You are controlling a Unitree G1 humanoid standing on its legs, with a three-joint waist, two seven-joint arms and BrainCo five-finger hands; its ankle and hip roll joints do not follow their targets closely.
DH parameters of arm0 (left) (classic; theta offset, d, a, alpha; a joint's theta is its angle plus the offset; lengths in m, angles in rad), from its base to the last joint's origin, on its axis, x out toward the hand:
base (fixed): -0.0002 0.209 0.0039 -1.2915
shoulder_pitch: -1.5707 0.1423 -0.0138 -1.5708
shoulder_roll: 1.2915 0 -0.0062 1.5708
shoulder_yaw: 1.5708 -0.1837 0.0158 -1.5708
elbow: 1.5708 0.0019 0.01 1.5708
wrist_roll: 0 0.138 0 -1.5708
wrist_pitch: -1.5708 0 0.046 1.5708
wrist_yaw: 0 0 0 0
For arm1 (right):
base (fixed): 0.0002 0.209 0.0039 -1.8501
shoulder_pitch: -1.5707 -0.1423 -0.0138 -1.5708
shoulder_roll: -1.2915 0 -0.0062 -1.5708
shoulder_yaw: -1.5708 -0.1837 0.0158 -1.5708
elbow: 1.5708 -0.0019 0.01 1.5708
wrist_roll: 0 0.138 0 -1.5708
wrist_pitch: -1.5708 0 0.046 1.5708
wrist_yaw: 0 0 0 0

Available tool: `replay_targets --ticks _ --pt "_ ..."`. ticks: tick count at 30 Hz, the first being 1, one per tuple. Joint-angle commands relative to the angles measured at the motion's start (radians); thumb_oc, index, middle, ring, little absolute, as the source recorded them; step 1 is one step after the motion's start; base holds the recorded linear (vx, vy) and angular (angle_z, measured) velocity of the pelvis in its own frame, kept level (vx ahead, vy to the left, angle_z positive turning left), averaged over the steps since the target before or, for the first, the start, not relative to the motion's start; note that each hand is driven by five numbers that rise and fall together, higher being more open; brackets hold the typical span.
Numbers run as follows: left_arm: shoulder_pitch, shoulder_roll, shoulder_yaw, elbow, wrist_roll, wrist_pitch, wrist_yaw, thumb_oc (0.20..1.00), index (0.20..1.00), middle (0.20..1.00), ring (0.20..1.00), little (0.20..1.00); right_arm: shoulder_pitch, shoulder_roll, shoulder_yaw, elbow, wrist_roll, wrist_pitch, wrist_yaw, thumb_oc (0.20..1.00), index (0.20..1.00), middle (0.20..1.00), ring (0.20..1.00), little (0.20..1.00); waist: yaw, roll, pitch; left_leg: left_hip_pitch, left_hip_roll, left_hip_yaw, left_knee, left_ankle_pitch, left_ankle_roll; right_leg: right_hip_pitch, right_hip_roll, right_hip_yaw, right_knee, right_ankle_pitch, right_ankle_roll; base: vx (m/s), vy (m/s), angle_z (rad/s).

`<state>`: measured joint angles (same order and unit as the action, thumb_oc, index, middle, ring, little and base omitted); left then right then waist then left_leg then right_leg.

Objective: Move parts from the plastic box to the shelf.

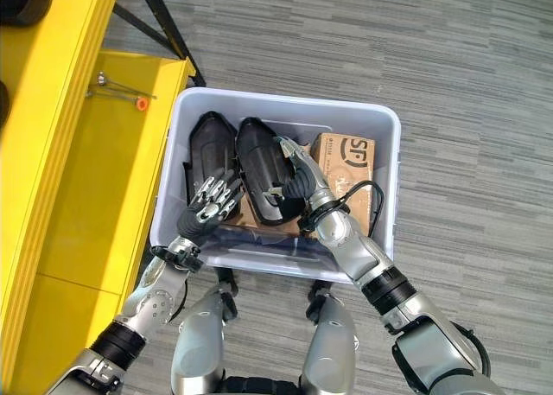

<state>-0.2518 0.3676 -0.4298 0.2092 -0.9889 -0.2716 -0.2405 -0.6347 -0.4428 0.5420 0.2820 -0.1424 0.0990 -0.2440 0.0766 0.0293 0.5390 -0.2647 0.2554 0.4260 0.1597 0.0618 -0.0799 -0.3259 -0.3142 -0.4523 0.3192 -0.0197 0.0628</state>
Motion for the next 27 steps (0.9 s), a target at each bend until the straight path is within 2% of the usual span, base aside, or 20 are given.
replay_targets --ticks 1,3,6,8,9,12,14,17,24,27 --pt "0.015 -0.012 -0.032 -0.115 0.041 -0.030 0.013 1.000 1.000 1.000 1.000 1.000 -0.054 0.014 0.014 0.036 -0.048 0.049 -0.092 1.000 1.000 1.000 1.000 1.000 0.012 0.003 -0.019 -0.026 0.036 -0.019 0.020 -0.005 -0.026 -0.041 -0.022 0.033 0.080 -0.040 0.052 0.00 0.000 0.00" --pt "0.007 -0.015 -0.038 -0.107 0.043 -0.033 0.014 1.000 1.000 1.000 1.000 1.000 -0.070 0.017 0.014 0.067 -0.052 0.059 -0.117 1.000 1.000 1.000 1.000 1.000 0.014 0.005 -0.019 -0.042 0.036 -0.019 0.020 -0.003 -0.026 -0.057 -0.022 0.031 0.086 -0.041 0.050 0.00 -0.010 0.04" --pt "-0.020 -0.018 -0.044 -0.109 0.062 -0.034 0.025 1.000 1.000 1.000 1.000 1.000 -0.110 0.023 -0.006 0.159 -0.066 0.068 -0.220 1.000 1.000 1.000 1.000 1.000 0.020 0.016 -0.019 -0.098 0.035 -0.026 0.024 0.004 -0.026 -0.114 -0.025 0.029 0.113 -0.044 0.049 0.00 0.000 0.00" --pt "-0.024 -0.018 -0.045 -0.109 0.066 -0.034 0.026 1.000 1.000 1.000 1.000 1.000 -0.117 0.024 -0.009 0.171 -0.075 0.068 -0.238 1.000 1.000 1.000 1.000 1.000 0.020 0.018 -0.019 -0.105 0.035 -0.027 0.026 0.005 -0.026 -0.122 -0.026 0.030 0.117 -0.045 0.048 0.00 0.000 0.00" --pt "-0.032 -0.020 -0.052 -0.124 0.065 -0.031 0.034 1.000 1.000 1.000 1.000 1.000 -0.142 0.019 -0.025 0.216 -0.134 0.067 -0.323 1.000 1.000 1.000 1.000 1.000 0.023 0.029 -0.019 -0.134 0.035 -0.029 0.028 0.007 -0.026 -0.151 -0.026 0.030 0.128 -0.046 0.047 0.00 0.000 0.00" --pt "-0.037 -0.020 -0.054 -0.132 0.060 -0.025 0.045 1.000 1.000 1.000 1.000 1.000 -0.155 0.017 -0.034 0.225 -0.152 0.080 -0.344 1.000 1.000 1.000 1.000 1.000 0.024 0.036 -0.019 -0.151 0.034 -0.029 0.025 0.010 -0.028 -0.168 -0.025 0.029 0.130 -0.046 0.047 0.00 0.005 0.01" --pt "-0.040 -0.020 -0.053 -0.138 0.105 -0.004 0.068 1.000 1.000 1.000 1.000 1.000 -0.155 0.019 -0.036 0.217 -0.160 0.100 -0.360 1.000 1.000 1.000 1.000 1.000 0.022 0.041 -0.019 -0.170 0.031 -0.032 0.024 0.012 -0.029 -0.189 -0.022 0.033 0.133 -0.046 0.047 0.00 0.000 0.00" --pt "-0.046 -0.017 -0.072 -0.143 0.158 0.019 0.050 1.000 1.000 1.000 1.000 1.000 -0.156 0.014 -0.039 0.224 -0.170 0.116 -0.360 1.000 1.000 1.000 1.000 1.000 0.021 0.045 -0.019 -0.201 0.035 -0.030 0.028 0.016 -0.031 -0.217 -0.025 0.029 0.141 -0.045 0.045 0.00 0.000 0.00" --pt "-0.056 -0.022 -0.099 -0.129 0.139 0.027 0.067 1.000 1.000 1.000 1.000 1.000 -0.174 0.005 -0.014 0.255 -0.212 0.105 -0.361 1.000 1.000 1.000 1.000 1.000 0.022 0.052 -0.019 -0.242 0.038 -0.026 0.037 0.020 -0.034 -0.254 -0.028 0.024 0.148 -0.040 0.043 0.00 0.000 0.00" --pt "-0.066 -0.027 -0.103 -0.110 0.128 0.021 0.062 1.000 1.000 1.000 1.000 1.000 -0.207 0.003 -0.001 0.278 -0.280 0.069 -0.392 1.000 1.000 1.000 1.000 1.000 0.029 0.058 -0.019 -0.260 0.038 -0.028 0.038 0.024 -0.035 -0.270 -0.033 0.020 0.150 -0.035 0.045 0.00 0.000 0.00"
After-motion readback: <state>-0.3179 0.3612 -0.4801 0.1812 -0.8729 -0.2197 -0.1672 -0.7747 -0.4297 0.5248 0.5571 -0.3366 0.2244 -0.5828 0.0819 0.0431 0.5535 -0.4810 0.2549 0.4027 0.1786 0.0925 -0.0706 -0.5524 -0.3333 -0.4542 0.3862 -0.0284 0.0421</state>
